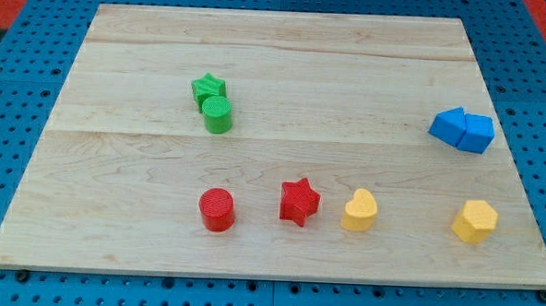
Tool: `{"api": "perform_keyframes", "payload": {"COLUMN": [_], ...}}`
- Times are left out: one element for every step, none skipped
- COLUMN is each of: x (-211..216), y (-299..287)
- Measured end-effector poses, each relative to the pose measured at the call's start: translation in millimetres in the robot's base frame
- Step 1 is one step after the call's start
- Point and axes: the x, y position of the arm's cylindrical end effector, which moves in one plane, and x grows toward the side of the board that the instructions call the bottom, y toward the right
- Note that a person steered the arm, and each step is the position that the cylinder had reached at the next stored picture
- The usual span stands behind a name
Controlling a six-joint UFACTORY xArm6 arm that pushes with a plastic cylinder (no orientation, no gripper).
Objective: Slide the yellow hexagon above the yellow heart
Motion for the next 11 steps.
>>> {"api": "perform_keyframes", "payload": {"x": [20.8,19.9,12.5,12.2,12.2,16.6,16.7,-7.3,-24.0,-42.7,-28.7], "y": [-29.4,-61.7,-80.2,-133.5,-178.4,-179.6,-179.6,-169.2,-199.5,-191.5,-161.7]}}
